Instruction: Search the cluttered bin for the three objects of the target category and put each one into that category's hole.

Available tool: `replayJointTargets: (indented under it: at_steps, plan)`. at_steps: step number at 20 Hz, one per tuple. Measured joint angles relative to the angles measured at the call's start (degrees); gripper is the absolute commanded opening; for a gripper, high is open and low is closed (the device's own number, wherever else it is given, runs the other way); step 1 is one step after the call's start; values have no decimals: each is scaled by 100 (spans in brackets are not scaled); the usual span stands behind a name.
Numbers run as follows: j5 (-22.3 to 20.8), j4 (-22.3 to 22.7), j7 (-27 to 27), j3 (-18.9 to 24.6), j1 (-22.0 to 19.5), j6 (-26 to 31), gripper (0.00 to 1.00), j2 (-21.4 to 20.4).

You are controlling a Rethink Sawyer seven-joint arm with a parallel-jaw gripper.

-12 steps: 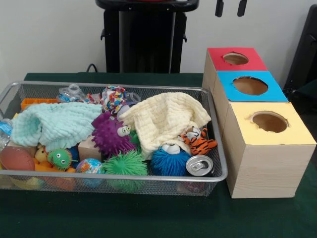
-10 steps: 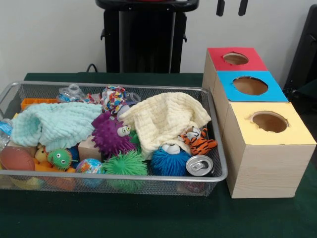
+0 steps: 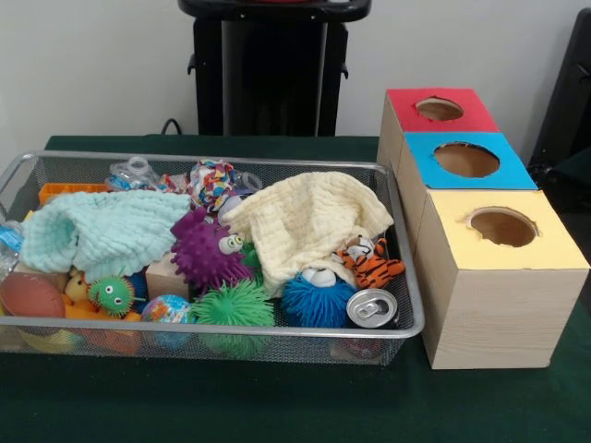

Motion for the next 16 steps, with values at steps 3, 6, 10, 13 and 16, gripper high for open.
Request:
replayJointTargets:
  at_steps: [3,6,10,13,16]
  plan:
    - [16,-193,18,-3,31,410,100,-78]
    - [16,-215,19,-2,-37,239,100,-62]
    - [8,-215,19,-2,-256,-394,100,29]
    - [0,-215,19,-2,-430,-955,100,150]
    - [-6,-213,19,-2,-587,-1515,100,314]
